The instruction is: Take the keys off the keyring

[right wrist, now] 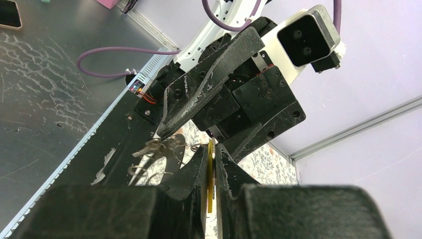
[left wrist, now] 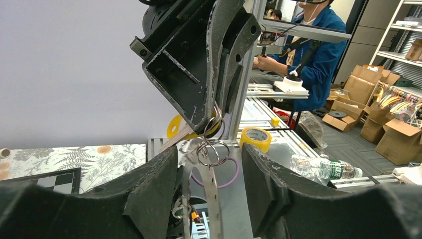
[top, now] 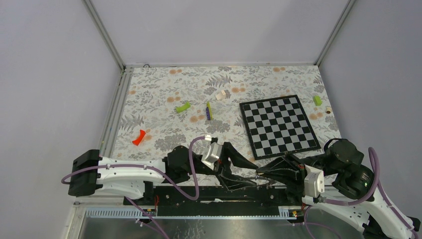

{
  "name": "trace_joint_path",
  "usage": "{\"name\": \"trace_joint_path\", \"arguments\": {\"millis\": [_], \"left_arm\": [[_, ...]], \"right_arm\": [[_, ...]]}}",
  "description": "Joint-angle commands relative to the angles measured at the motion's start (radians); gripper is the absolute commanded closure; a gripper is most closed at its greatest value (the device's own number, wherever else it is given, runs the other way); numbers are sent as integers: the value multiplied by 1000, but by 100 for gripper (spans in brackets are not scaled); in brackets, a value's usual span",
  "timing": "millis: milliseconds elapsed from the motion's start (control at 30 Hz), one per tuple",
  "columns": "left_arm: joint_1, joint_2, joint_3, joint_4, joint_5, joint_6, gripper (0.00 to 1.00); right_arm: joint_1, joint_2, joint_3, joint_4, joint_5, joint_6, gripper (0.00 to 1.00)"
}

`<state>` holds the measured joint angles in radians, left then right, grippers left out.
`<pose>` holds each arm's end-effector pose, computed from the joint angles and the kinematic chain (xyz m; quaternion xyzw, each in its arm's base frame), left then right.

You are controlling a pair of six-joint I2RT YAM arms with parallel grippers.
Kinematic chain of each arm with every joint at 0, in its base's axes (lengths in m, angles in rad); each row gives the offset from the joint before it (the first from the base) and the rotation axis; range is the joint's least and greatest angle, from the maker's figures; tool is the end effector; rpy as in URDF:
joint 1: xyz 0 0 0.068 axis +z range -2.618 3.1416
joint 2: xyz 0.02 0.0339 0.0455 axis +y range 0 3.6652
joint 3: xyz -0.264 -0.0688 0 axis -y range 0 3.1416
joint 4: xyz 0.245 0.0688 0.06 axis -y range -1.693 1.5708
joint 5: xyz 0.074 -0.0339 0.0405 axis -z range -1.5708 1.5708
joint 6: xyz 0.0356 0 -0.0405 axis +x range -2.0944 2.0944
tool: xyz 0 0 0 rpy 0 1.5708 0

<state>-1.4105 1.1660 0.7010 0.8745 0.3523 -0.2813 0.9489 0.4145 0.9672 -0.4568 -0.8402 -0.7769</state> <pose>0.0294 -0.2591 0.3427 0.4128 0.3779 -0.6799 0.4738 0.0091 0.0583 0.4089 -0.6627 0.1699 0.3313 0.6498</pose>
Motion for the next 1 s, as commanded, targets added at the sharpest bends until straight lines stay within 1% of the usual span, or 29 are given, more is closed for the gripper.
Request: {"name": "trace_joint_path", "arguments": {"millis": [0,200,667,800,900,967], "left_arm": [[-4,12,44,81,28,-9,46],[-4,16,39,89,44,-19,51],[-4,-4,23,74,41,-25,68],[-4,-16,19,42,-3,-31,76],[-3,-25,23,6,-32,-32,85],[-2,-33,23,-10,-47,-33,89]], "right_arm": [[2,7,3,75,-20,10,100],[2,3,3,74,-18,11,100],[2,-13,11,74,4,13,100],[2,-14,15,74,3,15,100],[2,-18,13,74,1,19,100],[2,-20,13,74,2,21,100]]}}
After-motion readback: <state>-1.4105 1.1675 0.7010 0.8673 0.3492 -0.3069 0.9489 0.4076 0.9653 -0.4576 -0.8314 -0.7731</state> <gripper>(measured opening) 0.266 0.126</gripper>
